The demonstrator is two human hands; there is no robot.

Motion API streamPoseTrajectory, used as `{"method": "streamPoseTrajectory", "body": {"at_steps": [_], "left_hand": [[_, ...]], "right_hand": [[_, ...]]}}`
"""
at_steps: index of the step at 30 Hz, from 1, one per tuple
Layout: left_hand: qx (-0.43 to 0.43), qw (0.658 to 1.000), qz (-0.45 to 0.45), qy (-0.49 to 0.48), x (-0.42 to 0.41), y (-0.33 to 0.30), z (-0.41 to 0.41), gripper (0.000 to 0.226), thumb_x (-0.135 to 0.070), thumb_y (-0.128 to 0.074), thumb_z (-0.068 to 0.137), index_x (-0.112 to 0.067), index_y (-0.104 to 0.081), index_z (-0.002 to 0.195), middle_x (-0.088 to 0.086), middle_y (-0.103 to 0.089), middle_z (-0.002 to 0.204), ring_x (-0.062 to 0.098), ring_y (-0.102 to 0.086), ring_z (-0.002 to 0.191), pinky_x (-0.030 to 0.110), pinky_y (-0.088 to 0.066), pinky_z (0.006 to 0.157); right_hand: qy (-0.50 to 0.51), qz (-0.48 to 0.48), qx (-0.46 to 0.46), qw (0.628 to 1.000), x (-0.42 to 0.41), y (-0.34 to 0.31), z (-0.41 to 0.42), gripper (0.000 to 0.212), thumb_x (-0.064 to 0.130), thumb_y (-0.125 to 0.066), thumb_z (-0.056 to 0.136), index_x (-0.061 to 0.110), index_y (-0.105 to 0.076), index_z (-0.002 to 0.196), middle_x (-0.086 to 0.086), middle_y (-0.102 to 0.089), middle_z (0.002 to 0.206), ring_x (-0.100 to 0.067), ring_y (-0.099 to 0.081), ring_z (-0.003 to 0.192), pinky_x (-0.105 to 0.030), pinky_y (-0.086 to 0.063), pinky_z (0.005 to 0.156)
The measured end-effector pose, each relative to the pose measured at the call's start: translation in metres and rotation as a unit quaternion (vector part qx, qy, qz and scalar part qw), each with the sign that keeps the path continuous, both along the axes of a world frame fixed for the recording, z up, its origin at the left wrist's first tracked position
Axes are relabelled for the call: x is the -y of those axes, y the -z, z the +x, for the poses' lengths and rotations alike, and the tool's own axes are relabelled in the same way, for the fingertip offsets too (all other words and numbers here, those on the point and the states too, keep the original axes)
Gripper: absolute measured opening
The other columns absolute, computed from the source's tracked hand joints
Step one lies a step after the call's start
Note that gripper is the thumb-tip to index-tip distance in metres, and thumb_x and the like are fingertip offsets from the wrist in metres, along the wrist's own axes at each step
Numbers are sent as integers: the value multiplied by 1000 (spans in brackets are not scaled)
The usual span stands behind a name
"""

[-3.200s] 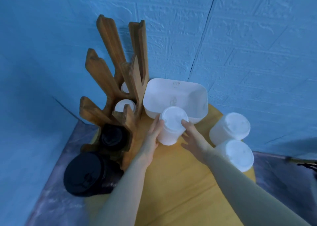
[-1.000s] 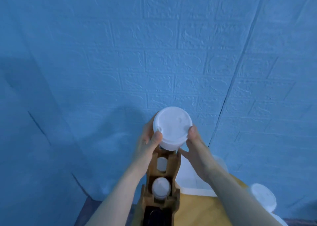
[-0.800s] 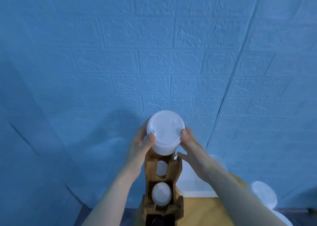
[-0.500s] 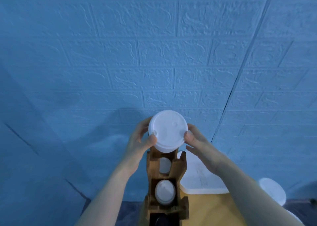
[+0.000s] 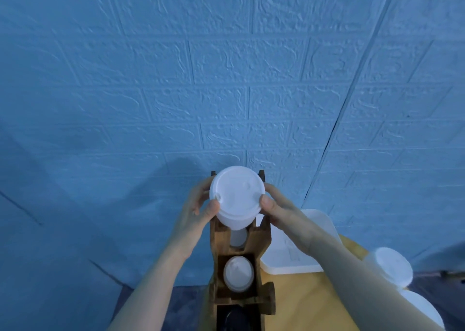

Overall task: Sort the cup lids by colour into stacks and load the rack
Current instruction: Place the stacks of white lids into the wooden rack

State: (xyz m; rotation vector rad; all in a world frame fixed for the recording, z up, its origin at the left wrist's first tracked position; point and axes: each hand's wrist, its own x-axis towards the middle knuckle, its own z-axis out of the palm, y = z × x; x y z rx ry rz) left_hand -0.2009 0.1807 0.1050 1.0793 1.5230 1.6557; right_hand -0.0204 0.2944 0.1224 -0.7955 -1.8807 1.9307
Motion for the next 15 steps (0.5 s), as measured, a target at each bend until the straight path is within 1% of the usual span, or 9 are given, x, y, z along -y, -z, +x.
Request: {"method": "streamPoseTrajectory", "body": {"at_steps": [1,4,6,7,9,10,11,13,15], "left_hand": [[14,1000,-2,0,0,3,-1,94,-87,-70,56,-26,-59,127,3,-62,130,25,-58,124,62,-45,104],[56,998,-16,0,-3,11,-3,87,-80,-78,52,-31,-63,122,-2,-65,125,29,-58,123,64,-45,102],[81,996,-24,6,-4,15,-5,82,-77,-81,51,-33,-66,119,0,-68,121,30,-60,118,58,-50,95],[91,995,-26,11,-4,17,-6,80,-76,-82,50,-33,-68,117,1,-69,118,29,-61,114,52,-52,90],[105,994,-31,22,-4,20,-8,78,-74,-84,50,-33,-69,116,2,-70,114,26,-62,109,43,-51,85],[111,993,-35,27,-5,22,-8,77,-73,-85,50,-34,-70,115,1,-71,113,24,-63,108,40,-51,83],[118,992,-38,31,-6,24,-9,76,-72,-85,49,-35,-71,114,1,-71,113,23,-64,108,37,-51,83],[132,990,-39,36,-8,28,-9,73,-69,-87,48,-36,-73,112,2,-72,114,20,-64,109,32,-52,83],[142,989,-35,36,-10,33,-10,72,-66,-88,50,-33,-74,112,3,-72,116,20,-64,110,32,-51,85]], "right_hand": [[3,-8,4,1000,-3,2,-1,90,84,-67,52,42,-51,130,9,-68,120,-11,-58,120,-46,-33,114],[18,-43,13,999,-9,3,-3,76,74,-65,56,42,-55,124,10,-69,116,-11,-61,116,-47,-28,116],[11,-51,17,999,-12,7,-5,78,76,-68,54,42,-56,124,10,-68,119,-10,-61,115,-46,-29,115],[6,-49,20,999,-13,11,-6,85,79,-72,51,41,-55,125,9,-68,120,-12,-61,116,-43,-34,112],[8,-57,19,998,-14,19,-8,96,80,-76,45,36,-55,127,3,-67,123,-20,-60,119,-35,-44,99],[14,-68,14,997,-15,24,-8,97,79,-77,46,33,-55,128,-2,-65,125,-26,-58,121,-32,-46,92],[21,-83,6,996,-16,28,-9,96,76,-79,48,31,-54,129,-6,-63,128,-31,-55,124,-32,-46,89],[31,-110,-7,993,-20,36,-10,94,72,-81,51,27,-54,130,-13,-59,131,-39,-49,128,-41,-46,96],[27,-122,-19,992,-22,43,-10,93,69,-82,53,26,-55,131,-13,-60,131,-39,-47,129,-49,-40,107]]}}
